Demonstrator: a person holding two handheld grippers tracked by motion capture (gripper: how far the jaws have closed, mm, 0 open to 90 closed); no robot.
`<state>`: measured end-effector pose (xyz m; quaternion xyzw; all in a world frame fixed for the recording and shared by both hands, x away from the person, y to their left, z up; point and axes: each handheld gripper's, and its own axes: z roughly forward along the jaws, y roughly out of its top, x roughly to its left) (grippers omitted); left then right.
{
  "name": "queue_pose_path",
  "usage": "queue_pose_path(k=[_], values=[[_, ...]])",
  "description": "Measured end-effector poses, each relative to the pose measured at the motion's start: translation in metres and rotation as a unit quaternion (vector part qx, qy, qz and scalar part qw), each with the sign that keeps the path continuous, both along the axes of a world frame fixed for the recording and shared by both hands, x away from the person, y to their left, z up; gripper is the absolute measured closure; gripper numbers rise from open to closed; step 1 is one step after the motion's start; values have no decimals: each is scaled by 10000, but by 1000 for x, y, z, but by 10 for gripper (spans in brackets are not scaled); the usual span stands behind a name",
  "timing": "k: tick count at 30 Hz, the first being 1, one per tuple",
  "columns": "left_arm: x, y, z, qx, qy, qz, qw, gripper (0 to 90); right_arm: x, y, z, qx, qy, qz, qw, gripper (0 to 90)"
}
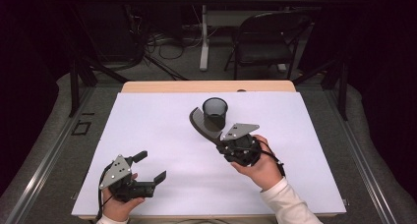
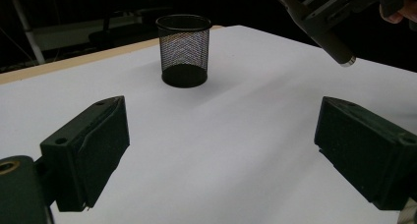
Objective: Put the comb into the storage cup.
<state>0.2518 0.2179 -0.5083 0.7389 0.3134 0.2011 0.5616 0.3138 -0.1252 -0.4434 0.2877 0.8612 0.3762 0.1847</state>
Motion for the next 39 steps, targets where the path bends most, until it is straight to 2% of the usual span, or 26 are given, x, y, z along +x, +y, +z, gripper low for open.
queue_pose_path(k=[2, 3, 4, 8, 13, 17, 23, 27, 33, 39], values=[[0, 0, 0, -16, 6, 8, 10000, 65, -1, 2, 0, 4, -142, -21, 9999, 728], [0, 0, 0, -25, -2, 15, 10000, 65, -1, 2, 0, 4, -142, -21, 9999, 728], [-1, 0, 0, -23, -2, 17, 10000, 65, -1, 2, -1, 6, -256, -76, 9996, 728], [-1, 0, 0, -33, 13, 32, 10000, 66, -3, 1, -1, 97, -395, -141, 9991, 728], [1, 0, 0, -94, 55, 33, 9999, 74, -6, 0, -5, 129, -691, -251, 9972, 728], [3, 1, 1, -157, 147, 62, 9997, 87, -8, -2, -5, 211, -921, -317, 9950, 728], [4, -2, 1, -122, 167, 41, 9998, 117, -15, -4, -9, 227, -1272, -441, 9906, 728], [4, -2, 1, -173, 213, 21, 9996, 145, -19, -5, -11, 175, -1422, -503, 9884, 728], [6, -3, 0, -170, 244, 72, 9995, 150, -20, -8, -10, 220, -1503, -543, 9869, 728], [11, -3, 3, -339, 358, 111, 9987, 150, -22, -8, -10, 273, -1601, -565, 9851, 728]])
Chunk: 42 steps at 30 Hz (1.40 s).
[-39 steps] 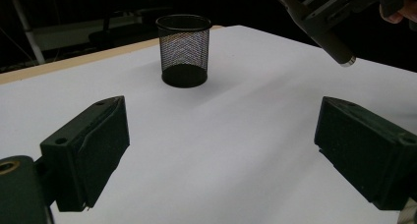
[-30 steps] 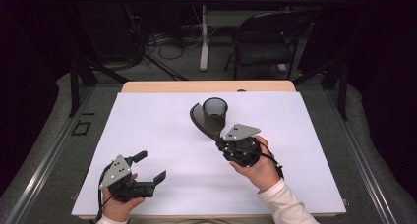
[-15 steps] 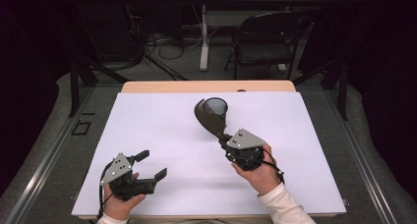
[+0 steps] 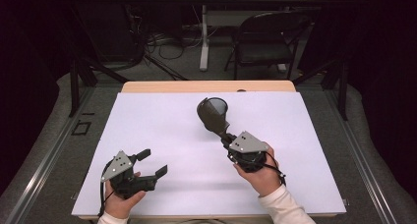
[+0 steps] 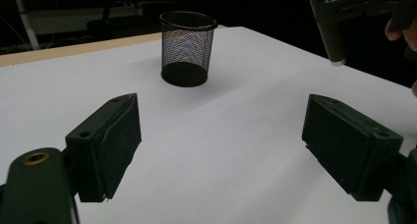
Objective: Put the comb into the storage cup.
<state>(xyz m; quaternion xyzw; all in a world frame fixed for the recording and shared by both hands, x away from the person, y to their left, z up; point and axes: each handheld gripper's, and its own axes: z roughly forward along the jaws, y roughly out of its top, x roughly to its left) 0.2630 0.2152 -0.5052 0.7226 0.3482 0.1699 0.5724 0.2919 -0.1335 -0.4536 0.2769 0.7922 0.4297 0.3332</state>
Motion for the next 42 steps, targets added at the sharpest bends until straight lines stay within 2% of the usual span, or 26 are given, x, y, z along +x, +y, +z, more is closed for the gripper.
queue_pose_path(k=[7, 11, 13, 20, 24, 27, 31, 34, 40, 42], values=[[8, -4, 15, -261, 134, 91, 9995, 157, -1, 0, -2, 40, -58, -6, 10000, 728], [13, -7, 24, -295, 202, 144, 9993, 165, -2, 1, -3, 69, -86, -7, 9999, 728], [17, -10, 29, -341, 298, 177, 9988, 169, -2, 1, -3, 64, -98, 12, 9999, 728], [30, -17, 42, -449, 564, 155, 9973, 248, -3, 2, -4, 40, -133, 20, 9999, 728], [35, -24, 52, -413, 563, 150, 9974, 267, -3, 1, -4, 58, -140, 35, 9999, 728], [38, -29, 59, -344, 563, 76, 9978, 286, -4, 1, -4, 86, -149, 32, 9998, 728], [43, -35, 69, -435, 580, -62, 9973, 336, -5, 1, -4, 117, -177, 34, 9998, 728], [46, -40, 74, -467, 543, -137, 9973, 337, -5, 1, -4, 127, -202, 33, 9997, 728], [52, -49, 77, -567, 709, -272, 9955, 371, -6, 1, -5, 132, -247, 11, 9996, 728], [53, -51, 77, -625, 846, -382, 9937, 396, -6, 1, -5, 139, -253, 16, 9996, 728]])
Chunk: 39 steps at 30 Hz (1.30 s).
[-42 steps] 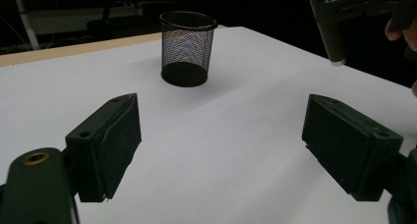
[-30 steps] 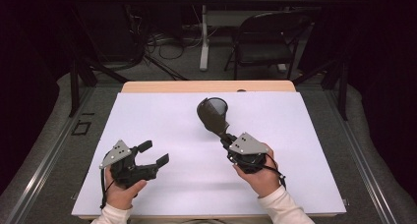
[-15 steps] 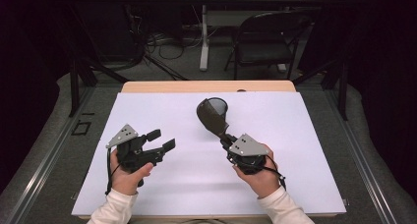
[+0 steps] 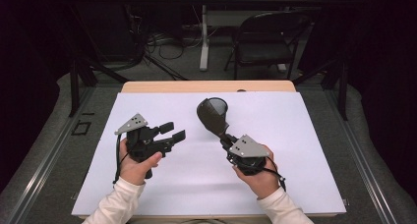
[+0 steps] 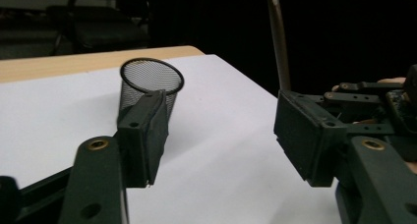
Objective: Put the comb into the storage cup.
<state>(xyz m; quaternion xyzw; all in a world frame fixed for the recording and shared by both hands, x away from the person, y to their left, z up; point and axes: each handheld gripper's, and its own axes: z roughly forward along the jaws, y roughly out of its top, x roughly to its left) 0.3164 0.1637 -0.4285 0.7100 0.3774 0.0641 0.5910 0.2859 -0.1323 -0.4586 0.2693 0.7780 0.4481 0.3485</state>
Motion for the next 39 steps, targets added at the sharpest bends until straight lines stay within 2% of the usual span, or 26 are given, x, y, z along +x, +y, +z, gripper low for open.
queue_pose_path(k=[11, 18, 29, 39], values=[[6, -10, -2, 30, 137, -53, 9999, 429, -1, 3, -4, -25, -22, 14, 10000, 728], [8, -15, 1, -65, 289, -93, 9995, 463, -1, 4, -6, -36, -18, 18, 10000, 728], [11, -28, 14, 103, 267, -202, 9994, 480, -2, 7, -8, -67, 4, 46, 10000, 727], [17, -39, 23, 97, 329, -239, 9991, 489, -4, 9, -9, -83, -8, 72, 9999, 728]])
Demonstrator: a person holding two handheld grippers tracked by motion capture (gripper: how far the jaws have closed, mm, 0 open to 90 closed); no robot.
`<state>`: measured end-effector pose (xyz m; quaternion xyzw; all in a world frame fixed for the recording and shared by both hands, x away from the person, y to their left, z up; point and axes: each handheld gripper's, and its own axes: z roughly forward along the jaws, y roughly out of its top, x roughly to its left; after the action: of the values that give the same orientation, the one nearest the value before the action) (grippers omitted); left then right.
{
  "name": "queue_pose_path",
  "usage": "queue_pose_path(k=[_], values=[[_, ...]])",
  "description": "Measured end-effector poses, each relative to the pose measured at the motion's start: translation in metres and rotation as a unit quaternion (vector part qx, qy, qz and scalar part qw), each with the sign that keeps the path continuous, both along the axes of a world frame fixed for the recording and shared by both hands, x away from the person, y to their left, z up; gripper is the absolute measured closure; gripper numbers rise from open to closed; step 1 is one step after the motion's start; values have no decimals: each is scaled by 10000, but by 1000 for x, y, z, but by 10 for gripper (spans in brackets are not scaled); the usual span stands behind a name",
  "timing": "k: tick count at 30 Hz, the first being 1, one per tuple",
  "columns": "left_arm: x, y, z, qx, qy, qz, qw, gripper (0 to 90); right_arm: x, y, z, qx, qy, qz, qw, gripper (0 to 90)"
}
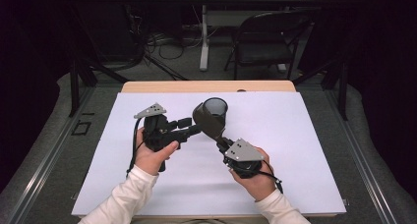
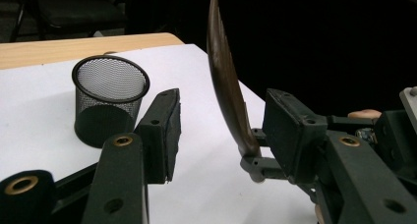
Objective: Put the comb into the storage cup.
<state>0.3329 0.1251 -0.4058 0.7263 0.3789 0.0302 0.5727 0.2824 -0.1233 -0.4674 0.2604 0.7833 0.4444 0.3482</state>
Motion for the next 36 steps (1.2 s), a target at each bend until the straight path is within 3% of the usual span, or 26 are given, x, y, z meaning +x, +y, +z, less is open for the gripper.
queue_pose_path(k=[6, 36], values=[[5, -4, 0, -114, 129, -27, 9998, 495, -1, 1, 0, 1, -12, 4, 10000, 728], [14, -14, -1, -195, 116, 119, 9997, 644, -2, 4, -2, -10, -29, 53, 10000, 728]])
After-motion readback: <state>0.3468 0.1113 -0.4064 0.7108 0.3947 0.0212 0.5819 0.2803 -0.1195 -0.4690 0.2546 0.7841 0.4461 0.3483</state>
